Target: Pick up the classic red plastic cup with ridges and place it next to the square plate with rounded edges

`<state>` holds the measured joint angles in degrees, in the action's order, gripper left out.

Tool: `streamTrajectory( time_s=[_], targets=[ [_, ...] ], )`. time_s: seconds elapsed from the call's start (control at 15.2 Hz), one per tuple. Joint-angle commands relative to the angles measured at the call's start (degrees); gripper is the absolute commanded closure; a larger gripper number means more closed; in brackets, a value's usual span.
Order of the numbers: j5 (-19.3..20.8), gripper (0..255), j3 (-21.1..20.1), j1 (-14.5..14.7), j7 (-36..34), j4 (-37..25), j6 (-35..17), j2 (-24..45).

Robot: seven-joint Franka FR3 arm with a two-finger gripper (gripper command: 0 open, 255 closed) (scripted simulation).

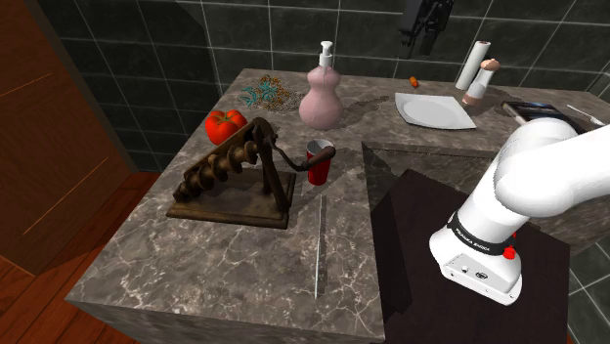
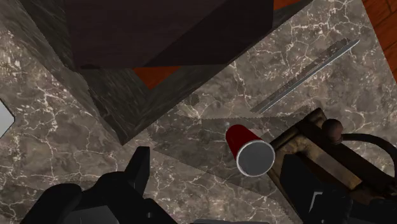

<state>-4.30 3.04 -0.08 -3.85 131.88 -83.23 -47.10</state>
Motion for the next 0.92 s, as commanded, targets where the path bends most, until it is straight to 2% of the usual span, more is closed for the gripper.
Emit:
streamTrajectory(
  time_s=[0.0,0.46,0.86],
  targets=[
    [0.0,0,0.0,0.0,0.0,0.0,0.0,0.0],
    [-2.76,0,-3.99,0.57,-4.15,8.74,-14.18,4.59],
    [-4.91,0,-7.4,1.32,-7.48,13.09,-27.0,12.28]
  ],
)
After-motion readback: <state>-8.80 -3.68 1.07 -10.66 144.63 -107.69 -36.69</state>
